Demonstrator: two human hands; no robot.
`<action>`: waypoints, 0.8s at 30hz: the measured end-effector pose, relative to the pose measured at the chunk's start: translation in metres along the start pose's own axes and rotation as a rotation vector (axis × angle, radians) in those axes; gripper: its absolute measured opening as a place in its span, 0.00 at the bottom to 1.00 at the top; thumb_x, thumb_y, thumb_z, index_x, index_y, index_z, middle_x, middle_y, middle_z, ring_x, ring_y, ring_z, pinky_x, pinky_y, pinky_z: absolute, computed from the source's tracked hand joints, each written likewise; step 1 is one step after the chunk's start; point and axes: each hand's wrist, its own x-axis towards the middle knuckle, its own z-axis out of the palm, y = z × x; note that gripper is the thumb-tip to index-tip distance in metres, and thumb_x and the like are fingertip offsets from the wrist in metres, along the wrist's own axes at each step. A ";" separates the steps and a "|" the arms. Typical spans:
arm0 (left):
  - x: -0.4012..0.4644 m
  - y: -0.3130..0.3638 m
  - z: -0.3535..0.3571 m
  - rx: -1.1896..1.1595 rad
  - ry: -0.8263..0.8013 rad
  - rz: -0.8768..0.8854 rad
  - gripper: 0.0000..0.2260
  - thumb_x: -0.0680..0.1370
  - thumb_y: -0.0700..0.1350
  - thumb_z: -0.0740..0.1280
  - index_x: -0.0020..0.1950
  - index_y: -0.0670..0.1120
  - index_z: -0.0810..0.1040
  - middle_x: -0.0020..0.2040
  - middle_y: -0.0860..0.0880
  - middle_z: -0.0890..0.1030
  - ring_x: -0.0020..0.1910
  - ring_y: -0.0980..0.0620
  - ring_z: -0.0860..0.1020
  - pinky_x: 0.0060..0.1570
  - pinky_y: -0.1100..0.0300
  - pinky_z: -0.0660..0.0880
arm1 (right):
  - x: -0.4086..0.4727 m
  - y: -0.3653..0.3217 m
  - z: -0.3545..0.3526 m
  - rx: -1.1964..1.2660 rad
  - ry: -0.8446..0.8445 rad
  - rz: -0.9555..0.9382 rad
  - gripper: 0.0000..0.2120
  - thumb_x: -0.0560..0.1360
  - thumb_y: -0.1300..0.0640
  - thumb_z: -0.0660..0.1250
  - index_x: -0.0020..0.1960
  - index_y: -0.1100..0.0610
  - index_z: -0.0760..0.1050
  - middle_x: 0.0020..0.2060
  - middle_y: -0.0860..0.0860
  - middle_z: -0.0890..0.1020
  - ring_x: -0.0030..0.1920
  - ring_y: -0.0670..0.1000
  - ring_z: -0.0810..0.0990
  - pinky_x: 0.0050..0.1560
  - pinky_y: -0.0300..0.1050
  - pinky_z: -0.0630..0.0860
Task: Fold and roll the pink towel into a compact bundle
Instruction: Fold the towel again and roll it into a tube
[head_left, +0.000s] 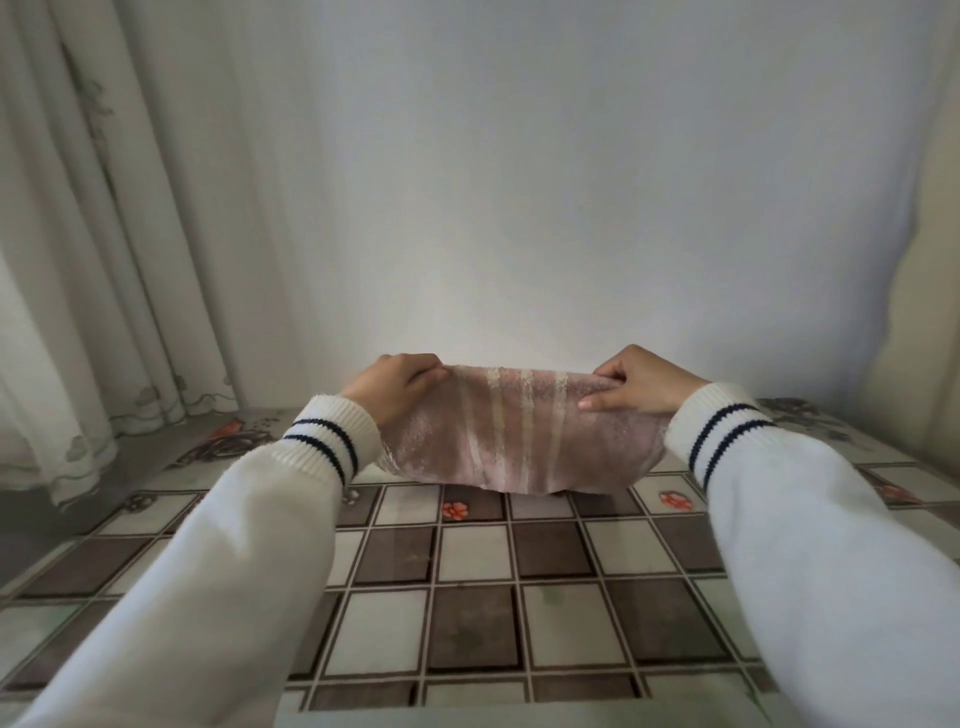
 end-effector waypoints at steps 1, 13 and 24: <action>0.001 0.000 -0.002 -0.007 0.002 0.003 0.13 0.80 0.51 0.56 0.53 0.48 0.78 0.50 0.45 0.81 0.49 0.46 0.76 0.54 0.53 0.73 | 0.001 -0.001 -0.003 0.018 0.001 0.012 0.26 0.69 0.54 0.73 0.24 0.54 0.57 0.22 0.47 0.57 0.24 0.46 0.55 0.27 0.38 0.53; 0.009 -0.016 0.004 -0.019 -0.106 -0.086 0.12 0.78 0.51 0.62 0.49 0.44 0.79 0.48 0.42 0.82 0.49 0.44 0.77 0.52 0.54 0.73 | 0.021 0.004 0.004 -0.014 -0.096 0.082 0.08 0.73 0.59 0.68 0.36 0.58 0.76 0.29 0.47 0.71 0.32 0.47 0.69 0.37 0.41 0.64; 0.029 -0.054 0.036 -0.017 -0.170 -0.167 0.15 0.77 0.34 0.56 0.60 0.42 0.77 0.58 0.42 0.79 0.59 0.45 0.75 0.53 0.63 0.67 | 0.056 0.037 0.028 -0.078 -0.022 0.164 0.05 0.75 0.59 0.66 0.40 0.58 0.76 0.32 0.45 0.71 0.42 0.50 0.71 0.35 0.38 0.63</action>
